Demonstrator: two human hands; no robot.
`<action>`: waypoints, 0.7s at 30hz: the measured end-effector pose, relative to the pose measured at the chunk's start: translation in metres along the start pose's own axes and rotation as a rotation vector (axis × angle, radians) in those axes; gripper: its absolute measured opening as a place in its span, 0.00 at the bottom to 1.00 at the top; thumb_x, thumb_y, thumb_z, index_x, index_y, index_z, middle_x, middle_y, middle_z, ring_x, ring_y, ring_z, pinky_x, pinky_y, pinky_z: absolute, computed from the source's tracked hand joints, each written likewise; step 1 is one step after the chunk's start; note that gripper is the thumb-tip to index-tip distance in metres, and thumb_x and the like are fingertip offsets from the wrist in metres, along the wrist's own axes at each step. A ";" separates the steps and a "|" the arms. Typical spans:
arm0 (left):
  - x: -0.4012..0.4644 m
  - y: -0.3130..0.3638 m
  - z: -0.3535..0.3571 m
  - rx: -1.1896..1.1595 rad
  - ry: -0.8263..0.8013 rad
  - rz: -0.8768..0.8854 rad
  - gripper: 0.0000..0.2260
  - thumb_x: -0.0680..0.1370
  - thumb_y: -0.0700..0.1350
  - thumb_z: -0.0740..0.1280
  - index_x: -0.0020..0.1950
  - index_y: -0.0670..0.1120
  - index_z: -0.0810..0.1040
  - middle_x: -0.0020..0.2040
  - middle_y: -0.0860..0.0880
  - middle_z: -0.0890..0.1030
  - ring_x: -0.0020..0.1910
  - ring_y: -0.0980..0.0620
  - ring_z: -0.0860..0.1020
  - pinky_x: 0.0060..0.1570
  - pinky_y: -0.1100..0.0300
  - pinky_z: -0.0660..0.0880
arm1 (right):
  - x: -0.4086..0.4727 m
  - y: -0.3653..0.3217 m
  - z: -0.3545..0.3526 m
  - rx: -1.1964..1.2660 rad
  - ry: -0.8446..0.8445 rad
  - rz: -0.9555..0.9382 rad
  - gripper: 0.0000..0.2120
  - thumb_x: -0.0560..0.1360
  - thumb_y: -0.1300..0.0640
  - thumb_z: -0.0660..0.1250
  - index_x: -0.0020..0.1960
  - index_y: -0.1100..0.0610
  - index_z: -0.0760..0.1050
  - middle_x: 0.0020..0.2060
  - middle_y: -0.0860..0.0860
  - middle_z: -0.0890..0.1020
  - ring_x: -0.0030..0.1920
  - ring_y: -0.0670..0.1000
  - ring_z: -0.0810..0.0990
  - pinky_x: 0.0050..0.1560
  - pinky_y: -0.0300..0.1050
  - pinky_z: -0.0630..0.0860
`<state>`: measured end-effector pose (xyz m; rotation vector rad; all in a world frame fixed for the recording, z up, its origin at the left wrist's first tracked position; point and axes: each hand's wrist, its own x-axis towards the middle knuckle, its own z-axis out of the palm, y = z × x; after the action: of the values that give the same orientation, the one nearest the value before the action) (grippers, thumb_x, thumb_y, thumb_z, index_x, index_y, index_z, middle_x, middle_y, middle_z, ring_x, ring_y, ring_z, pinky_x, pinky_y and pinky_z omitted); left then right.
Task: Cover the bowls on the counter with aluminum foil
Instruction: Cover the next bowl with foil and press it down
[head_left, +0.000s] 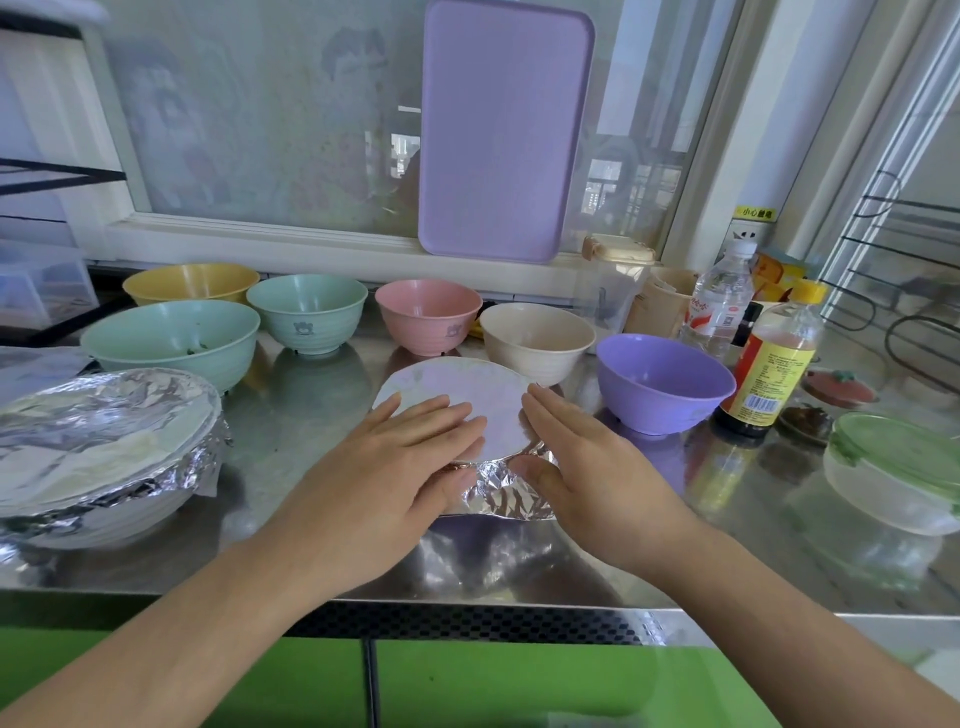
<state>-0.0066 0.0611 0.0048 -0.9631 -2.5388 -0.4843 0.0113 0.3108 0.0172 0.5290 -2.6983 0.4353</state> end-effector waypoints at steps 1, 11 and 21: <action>0.000 0.002 0.001 0.001 0.018 0.000 0.25 0.85 0.62 0.50 0.80 0.60 0.68 0.80 0.64 0.63 0.81 0.66 0.56 0.82 0.56 0.50 | -0.001 0.000 0.001 -0.013 0.004 -0.014 0.25 0.83 0.51 0.68 0.74 0.64 0.71 0.77 0.57 0.71 0.78 0.52 0.64 0.72 0.32 0.58; 0.001 -0.001 0.000 -0.012 0.013 -0.040 0.26 0.84 0.64 0.51 0.81 0.59 0.66 0.81 0.62 0.63 0.81 0.65 0.56 0.83 0.53 0.51 | -0.010 -0.018 0.008 0.034 0.060 0.062 0.23 0.84 0.48 0.64 0.72 0.63 0.72 0.67 0.54 0.78 0.69 0.59 0.74 0.70 0.50 0.71; 0.003 -0.002 -0.003 -0.039 -0.007 0.005 0.25 0.85 0.63 0.49 0.78 0.60 0.71 0.79 0.64 0.66 0.80 0.65 0.58 0.82 0.53 0.50 | 0.001 -0.014 -0.004 0.052 -0.036 0.038 0.38 0.85 0.40 0.60 0.86 0.56 0.51 0.86 0.49 0.52 0.84 0.44 0.46 0.72 0.24 0.37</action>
<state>-0.0093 0.0600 0.0087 -0.9870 -2.5414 -0.5315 0.0178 0.2997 0.0243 0.5055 -2.7415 0.5120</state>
